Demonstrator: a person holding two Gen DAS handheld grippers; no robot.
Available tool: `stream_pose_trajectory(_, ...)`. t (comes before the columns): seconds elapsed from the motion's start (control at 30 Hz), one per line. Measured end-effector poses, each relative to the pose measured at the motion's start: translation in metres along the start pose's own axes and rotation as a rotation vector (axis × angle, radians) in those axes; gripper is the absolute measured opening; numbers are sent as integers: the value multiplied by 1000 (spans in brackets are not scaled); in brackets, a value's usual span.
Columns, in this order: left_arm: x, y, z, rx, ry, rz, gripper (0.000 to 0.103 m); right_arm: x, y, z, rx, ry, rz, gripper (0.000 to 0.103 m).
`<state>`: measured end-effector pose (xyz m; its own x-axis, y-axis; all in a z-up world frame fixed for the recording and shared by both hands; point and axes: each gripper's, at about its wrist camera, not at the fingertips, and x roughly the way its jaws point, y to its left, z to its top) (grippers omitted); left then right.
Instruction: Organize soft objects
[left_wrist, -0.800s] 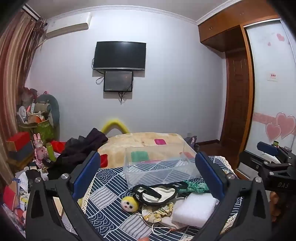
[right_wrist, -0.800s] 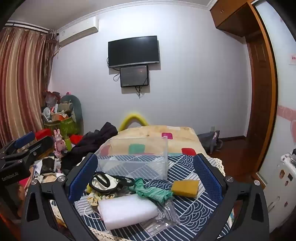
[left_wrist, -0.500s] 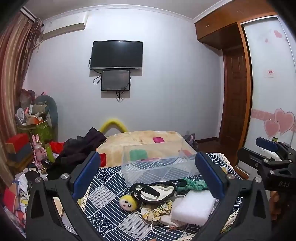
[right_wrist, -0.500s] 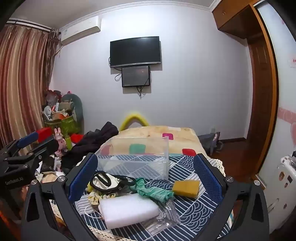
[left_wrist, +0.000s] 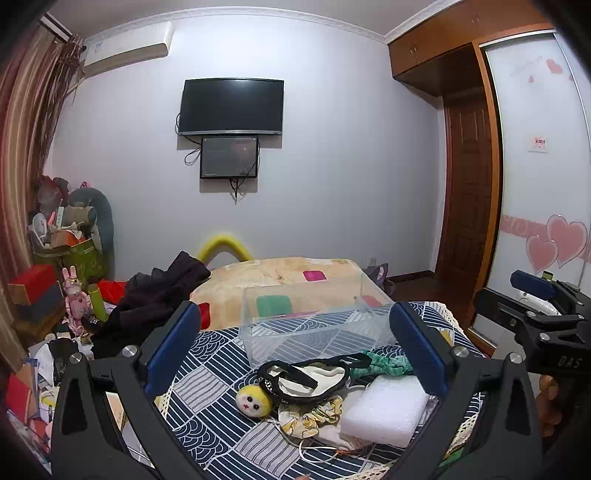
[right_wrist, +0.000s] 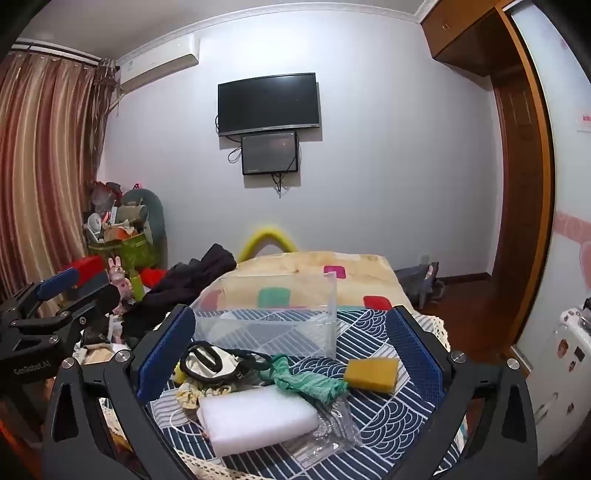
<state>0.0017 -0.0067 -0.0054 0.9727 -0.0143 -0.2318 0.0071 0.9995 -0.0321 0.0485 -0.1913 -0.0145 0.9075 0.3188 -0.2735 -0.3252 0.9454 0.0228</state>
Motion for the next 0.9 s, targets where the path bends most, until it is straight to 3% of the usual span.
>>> stream_pose_trajectory(0.9,2,4,2,-4,11,-1,103,-2,-3,4,10,2,-8,103)
